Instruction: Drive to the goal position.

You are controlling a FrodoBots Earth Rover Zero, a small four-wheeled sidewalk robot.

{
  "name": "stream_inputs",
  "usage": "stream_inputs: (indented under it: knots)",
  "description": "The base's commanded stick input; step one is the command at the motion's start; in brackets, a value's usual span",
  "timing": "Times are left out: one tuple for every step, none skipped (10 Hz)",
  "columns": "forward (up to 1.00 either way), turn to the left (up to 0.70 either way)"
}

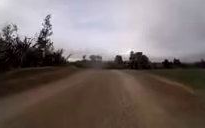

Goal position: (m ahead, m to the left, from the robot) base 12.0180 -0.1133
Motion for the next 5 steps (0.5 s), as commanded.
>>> stream_inputs:
  knots:
    - [0.85, -0.09]
    - [0.85, -0.23]
    - [0.85, -0.34]
    - [0.85, -0.34]
    - [0.85, -0.34]
